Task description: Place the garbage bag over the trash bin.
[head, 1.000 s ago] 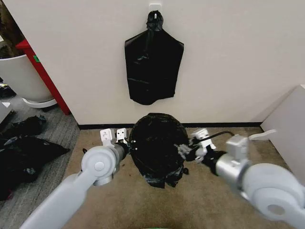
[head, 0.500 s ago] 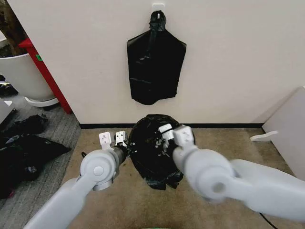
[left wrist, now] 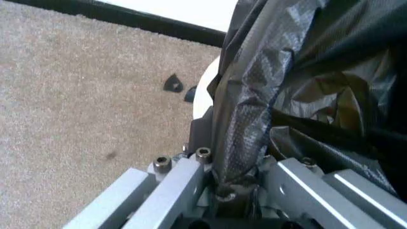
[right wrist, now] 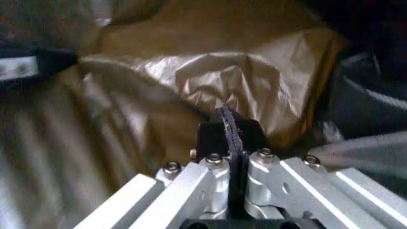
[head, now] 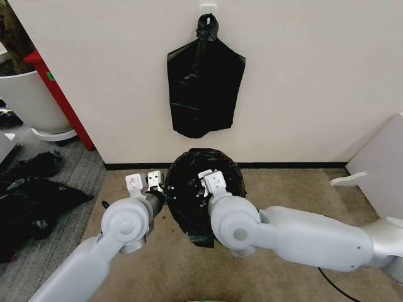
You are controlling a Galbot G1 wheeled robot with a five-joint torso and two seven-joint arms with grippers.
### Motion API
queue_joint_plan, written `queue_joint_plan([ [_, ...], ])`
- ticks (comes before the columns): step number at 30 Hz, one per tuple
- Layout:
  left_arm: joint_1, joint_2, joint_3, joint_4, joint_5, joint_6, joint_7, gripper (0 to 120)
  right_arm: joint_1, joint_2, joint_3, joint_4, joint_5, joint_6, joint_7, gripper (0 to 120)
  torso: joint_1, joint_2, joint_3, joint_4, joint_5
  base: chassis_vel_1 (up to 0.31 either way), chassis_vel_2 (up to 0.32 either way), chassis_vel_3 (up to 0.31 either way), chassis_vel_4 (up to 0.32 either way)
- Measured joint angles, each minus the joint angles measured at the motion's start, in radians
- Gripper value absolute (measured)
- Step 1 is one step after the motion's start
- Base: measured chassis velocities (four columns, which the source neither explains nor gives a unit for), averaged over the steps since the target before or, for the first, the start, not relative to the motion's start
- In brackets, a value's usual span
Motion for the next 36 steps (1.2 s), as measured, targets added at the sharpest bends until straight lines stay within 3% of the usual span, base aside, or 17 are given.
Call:
queue_joint_plan([
  [20,0.079,0.002,-0.031,-0.070,0.104,-0.001,0.065,0,-0.005,0.082,-0.025,-0.177,-0.031,0.050,0.022,0,0.000,0.000,0.000,0.0000,0.0003,0.000,0.000,0.000,0.000],
  [36,0.098,-0.002,-0.035,-0.110,0.122,-0.001,0.076,0,-0.012,0.123,-0.014,-0.260,-0.011,0.077,0.033,0,0.000,0.000,0.000,0.0000,0.0003,0.000,0.000,0.000,0.000],
])
